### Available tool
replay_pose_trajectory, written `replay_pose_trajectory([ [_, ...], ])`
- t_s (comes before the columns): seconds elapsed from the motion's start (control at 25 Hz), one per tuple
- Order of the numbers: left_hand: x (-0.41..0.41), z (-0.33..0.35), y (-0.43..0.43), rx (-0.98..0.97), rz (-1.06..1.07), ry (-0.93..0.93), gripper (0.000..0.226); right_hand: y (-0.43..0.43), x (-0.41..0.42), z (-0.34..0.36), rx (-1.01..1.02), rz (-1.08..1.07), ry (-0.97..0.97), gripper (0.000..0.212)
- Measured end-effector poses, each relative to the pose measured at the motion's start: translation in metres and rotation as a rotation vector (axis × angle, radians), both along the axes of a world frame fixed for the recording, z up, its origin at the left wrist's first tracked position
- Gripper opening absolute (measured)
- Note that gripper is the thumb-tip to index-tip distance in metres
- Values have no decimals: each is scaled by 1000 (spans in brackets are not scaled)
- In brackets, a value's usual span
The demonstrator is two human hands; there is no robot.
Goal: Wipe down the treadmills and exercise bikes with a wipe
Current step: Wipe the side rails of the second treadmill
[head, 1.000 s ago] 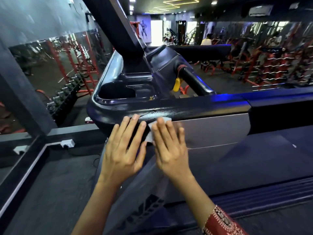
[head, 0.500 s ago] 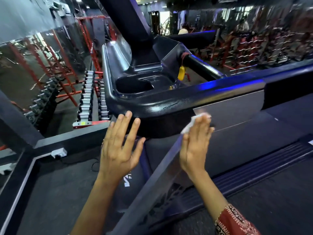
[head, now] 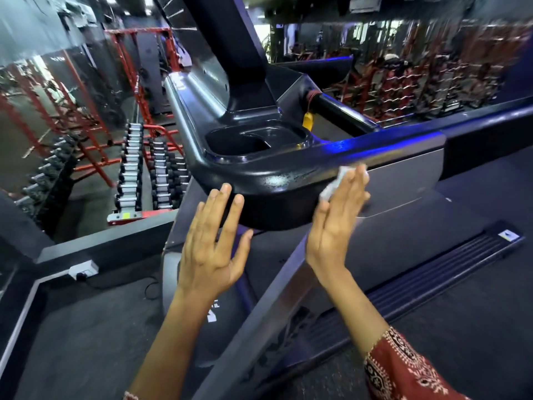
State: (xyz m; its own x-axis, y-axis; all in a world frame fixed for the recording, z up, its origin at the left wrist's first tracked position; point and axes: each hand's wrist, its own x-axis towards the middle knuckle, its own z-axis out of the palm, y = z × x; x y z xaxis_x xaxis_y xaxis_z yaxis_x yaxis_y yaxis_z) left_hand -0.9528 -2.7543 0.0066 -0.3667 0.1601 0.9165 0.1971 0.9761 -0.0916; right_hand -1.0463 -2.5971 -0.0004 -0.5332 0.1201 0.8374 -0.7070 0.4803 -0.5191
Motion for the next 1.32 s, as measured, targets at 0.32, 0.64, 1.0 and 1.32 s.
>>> replay_pose_trajectory([
  [0.32, 1, 13, 1, 40, -18, -9, 51, -9, 20, 17, 108, 101, 164, 43],
  [0.64, -10, 19, 29, 10, -48, 40, 44, 37, -17, 37, 138, -25, 75, 45],
  [1.0, -44, 14, 90, -125, 169, 114, 43, 81, -68, -13, 244, -24, 142, 51],
  [1.32, -69, 7, 133, -92, 269, 84, 45, 99, -96, -9, 387, 19, 402, 54],
])
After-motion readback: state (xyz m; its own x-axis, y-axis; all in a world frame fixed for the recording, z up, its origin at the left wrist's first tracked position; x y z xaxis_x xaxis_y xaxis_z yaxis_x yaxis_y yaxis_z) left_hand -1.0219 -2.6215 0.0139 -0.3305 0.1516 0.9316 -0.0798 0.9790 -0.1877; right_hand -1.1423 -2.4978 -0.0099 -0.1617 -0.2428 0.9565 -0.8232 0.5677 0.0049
